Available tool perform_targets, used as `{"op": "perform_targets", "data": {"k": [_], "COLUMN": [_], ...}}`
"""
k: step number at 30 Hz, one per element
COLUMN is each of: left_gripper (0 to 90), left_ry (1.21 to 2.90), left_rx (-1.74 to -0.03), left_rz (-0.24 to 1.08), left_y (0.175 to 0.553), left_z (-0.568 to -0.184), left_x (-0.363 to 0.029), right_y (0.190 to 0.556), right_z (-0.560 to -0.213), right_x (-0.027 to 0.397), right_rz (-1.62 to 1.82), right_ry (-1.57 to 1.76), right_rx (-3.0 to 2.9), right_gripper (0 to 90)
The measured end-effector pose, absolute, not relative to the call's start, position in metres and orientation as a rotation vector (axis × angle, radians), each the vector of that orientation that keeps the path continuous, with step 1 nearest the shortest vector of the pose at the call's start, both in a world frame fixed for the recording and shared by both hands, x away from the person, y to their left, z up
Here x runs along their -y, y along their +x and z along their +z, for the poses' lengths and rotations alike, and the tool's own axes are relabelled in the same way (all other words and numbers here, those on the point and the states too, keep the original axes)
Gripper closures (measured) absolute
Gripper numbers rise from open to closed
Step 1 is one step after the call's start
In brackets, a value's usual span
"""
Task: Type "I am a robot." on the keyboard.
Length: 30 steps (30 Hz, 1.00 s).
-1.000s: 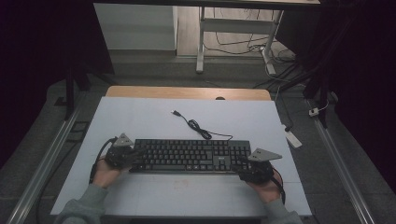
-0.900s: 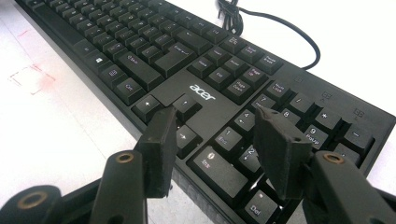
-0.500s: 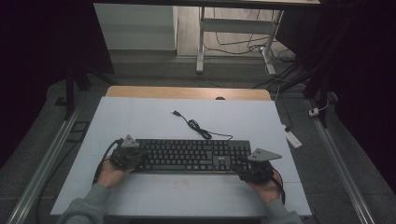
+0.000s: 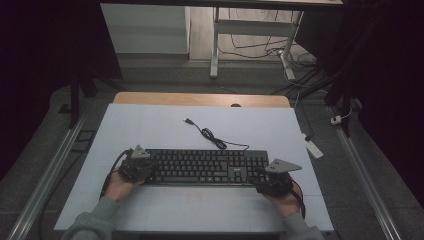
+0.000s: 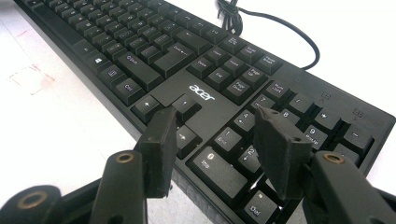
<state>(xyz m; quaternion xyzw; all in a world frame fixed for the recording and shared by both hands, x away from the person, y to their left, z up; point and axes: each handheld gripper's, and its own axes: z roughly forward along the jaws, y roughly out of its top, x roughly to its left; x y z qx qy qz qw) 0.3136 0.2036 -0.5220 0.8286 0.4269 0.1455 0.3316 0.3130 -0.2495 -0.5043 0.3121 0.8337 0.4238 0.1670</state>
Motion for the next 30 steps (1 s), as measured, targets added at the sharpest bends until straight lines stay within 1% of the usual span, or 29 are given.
{"op": "perform_targets", "data": {"k": [4,7,11,12,14,19,22,26,30], "left_gripper": [89.1,89.2,89.0,88.9,84.0,61.0,51.5,43.6,39.6], "left_ry": [2.179,2.158,2.143,2.118,2.075,1.987,1.955,1.941,1.937], "left_rx": [-1.124,-1.128,-1.115,-1.109,-1.103,-1.112,-1.12,-1.127,-1.123], "left_rz": [0.376,0.365,0.392,0.401,0.396,0.385,0.364,0.333,0.311], "left_y": [0.314,0.315,0.313,0.311,0.31,0.306,0.305,0.306,0.307], "left_z": [-0.524,-0.525,-0.521,-0.519,-0.515,-0.506,-0.504,-0.503,-0.503], "left_x": [-0.203,-0.204,-0.205,-0.206,-0.209,-0.218,-0.223,-0.227,-0.227], "right_y": [0.313,0.313,0.313,0.313,0.313,0.313,0.313,0.313,0.313], "right_z": [-0.505,-0.504,-0.504,-0.504,-0.504,-0.504,-0.504,-0.504,-0.504], "right_x": [0.25,0.249,0.249,0.25,0.25,0.25,0.25,0.25,0.251], "right_rz": [1.212,1.212,1.214,1.215,1.22,1.215,1.219,1.217,1.216], "right_ry": [0.89,0.889,0.889,0.89,0.887,0.89,0.888,0.882,0.886], "right_rx": [-2.372,-2.369,-2.368,-2.367,-2.366,-2.365,-2.365,-2.367,-2.369], "right_gripper": [49.5,49.5,49.5,49.5,49.4,49.4,49.4,49.3,49.3]}}
